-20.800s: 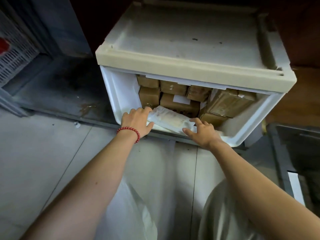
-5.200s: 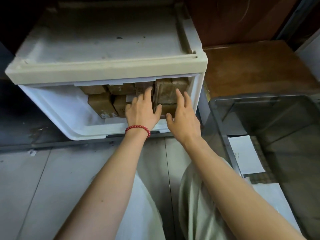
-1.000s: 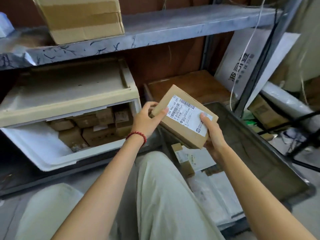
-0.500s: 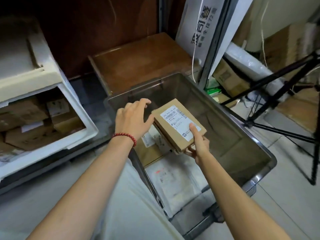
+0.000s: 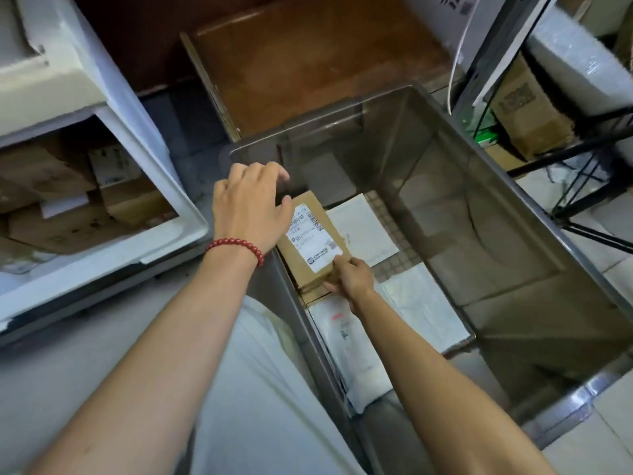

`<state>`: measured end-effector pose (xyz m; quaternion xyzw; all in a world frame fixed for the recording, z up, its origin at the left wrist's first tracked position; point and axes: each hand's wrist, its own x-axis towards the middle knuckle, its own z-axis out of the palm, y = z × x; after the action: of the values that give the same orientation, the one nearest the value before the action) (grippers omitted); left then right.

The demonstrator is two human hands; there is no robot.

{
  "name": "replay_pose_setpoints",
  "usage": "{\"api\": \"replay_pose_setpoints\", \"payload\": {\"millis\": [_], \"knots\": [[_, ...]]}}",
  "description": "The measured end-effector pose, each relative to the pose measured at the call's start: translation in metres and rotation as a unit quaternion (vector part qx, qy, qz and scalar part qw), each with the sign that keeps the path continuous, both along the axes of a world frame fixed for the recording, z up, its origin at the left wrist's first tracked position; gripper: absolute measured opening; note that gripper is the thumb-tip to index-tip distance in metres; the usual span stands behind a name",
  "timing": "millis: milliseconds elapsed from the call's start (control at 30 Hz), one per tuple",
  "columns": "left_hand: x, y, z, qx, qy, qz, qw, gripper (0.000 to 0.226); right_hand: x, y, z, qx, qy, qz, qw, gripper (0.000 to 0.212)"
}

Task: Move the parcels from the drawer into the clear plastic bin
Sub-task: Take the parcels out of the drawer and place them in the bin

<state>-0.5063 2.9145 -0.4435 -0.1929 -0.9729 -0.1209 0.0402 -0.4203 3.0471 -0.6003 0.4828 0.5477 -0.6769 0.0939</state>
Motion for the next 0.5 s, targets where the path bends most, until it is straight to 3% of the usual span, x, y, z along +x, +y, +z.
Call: {"api": "replay_pose_setpoints", "payload": {"millis": [67,200,300,500], "knots": [[-0.001,-0.007,-0.001,0.001,0.001,0.005,1.0,0.028,0.0,-0.002,-0.004,0.082,-0.018,0.047,0.995,0.035],[0.0,-0.02,-0.001,-0.002,0.007,0.023,1.0,0.032,0.012,0.019,0.005,0.185,-0.04,0.186,0.964,0.047],[0.005,-0.027,0.003,-0.002,0.011,0.03,0.999,0.036,0.012,0.028,0.02,0.301,-0.045,0.266,0.915,0.063],[0.019,-0.056,0.02,-0.038,0.009,0.046,0.998,0.043,-0.001,0.011,0.083,0.469,0.063,0.315,0.823,0.063]]}}
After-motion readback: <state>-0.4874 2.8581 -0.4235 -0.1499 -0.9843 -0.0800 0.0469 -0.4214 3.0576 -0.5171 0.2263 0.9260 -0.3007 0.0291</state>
